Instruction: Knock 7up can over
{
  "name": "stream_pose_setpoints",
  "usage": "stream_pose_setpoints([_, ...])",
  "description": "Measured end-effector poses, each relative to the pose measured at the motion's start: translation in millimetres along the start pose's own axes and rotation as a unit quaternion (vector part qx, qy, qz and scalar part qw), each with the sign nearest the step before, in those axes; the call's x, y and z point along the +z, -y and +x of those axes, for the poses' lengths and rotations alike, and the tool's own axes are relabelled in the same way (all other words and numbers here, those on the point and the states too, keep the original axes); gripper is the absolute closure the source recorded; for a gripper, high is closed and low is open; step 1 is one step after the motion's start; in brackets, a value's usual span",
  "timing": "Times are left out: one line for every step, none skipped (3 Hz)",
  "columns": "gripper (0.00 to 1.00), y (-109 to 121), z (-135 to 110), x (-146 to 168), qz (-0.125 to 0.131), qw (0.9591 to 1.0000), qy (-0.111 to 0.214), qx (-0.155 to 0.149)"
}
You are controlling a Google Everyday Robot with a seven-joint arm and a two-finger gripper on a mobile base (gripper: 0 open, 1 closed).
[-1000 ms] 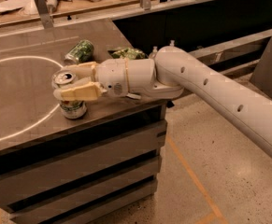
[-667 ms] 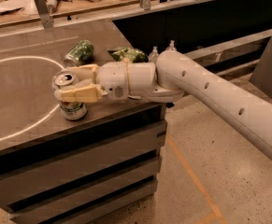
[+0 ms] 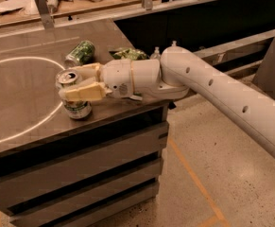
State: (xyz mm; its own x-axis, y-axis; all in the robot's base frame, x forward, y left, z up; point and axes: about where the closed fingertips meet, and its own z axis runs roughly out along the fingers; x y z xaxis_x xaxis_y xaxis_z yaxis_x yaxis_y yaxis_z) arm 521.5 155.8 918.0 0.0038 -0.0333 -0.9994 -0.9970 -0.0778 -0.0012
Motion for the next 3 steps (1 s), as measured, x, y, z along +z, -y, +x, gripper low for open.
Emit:
stream_pose_setpoints([1.00,11,-16,-6,-0.011,0.9989,-0.043,-0.014])
stream_pose_setpoints([1.00,21,-33,-9,-0.025,0.9925,-0.115,-0.032])
stream_pose_setpoints([1.00,21,-36,-4,-0.030,0.9747,-0.217,-0.043])
